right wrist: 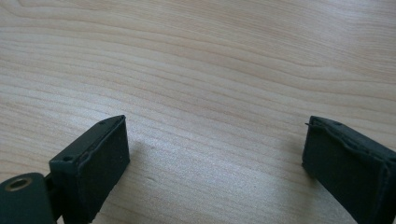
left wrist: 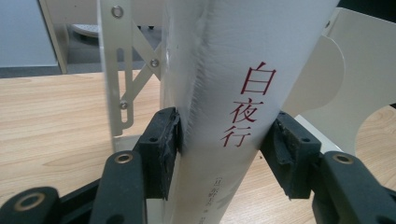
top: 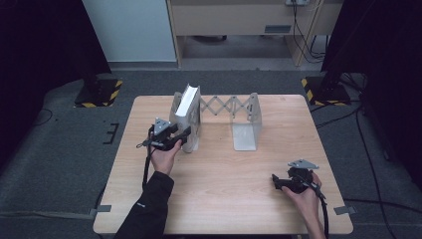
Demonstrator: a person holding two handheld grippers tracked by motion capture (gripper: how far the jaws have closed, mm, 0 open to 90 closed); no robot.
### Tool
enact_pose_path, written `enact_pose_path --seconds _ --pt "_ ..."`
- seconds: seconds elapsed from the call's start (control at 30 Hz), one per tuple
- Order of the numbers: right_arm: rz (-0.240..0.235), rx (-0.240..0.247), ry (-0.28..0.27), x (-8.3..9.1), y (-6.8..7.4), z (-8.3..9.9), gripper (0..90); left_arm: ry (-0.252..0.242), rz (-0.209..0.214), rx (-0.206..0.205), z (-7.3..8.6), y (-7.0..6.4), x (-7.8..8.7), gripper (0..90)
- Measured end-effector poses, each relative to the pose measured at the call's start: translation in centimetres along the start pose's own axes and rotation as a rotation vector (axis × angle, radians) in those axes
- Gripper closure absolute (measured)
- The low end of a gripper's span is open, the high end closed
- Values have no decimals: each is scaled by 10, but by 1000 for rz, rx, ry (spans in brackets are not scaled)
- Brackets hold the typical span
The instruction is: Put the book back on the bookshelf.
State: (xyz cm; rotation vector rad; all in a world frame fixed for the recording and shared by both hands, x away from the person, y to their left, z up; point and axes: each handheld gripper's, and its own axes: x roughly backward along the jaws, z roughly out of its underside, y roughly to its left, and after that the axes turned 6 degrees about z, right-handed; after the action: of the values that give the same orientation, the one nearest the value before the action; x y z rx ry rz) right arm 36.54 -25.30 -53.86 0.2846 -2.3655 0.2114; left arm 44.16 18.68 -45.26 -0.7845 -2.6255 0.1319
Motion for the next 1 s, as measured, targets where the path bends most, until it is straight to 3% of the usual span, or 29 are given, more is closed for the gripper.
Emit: enact_pose_path --seconds 0.43,0.57,0.67,0.7,1.0 --pt "2 -3 -1 0 0 0 78 -34 31 -5 7 -12 -6 417" --pt "2 -3 -1 0 0 0 78 12 43 -32 16 -11 -6 407" --pt "2 -3 -1 0 0 0 78 37 40 -26 23 -8 -8 418" --pt "2 -3 -1 0 0 0 78 36 36 -23 24 -7 -9 452" --pt "2 -3 -1 0 0 0 78 33 38 -6 23 -10 -13 447"
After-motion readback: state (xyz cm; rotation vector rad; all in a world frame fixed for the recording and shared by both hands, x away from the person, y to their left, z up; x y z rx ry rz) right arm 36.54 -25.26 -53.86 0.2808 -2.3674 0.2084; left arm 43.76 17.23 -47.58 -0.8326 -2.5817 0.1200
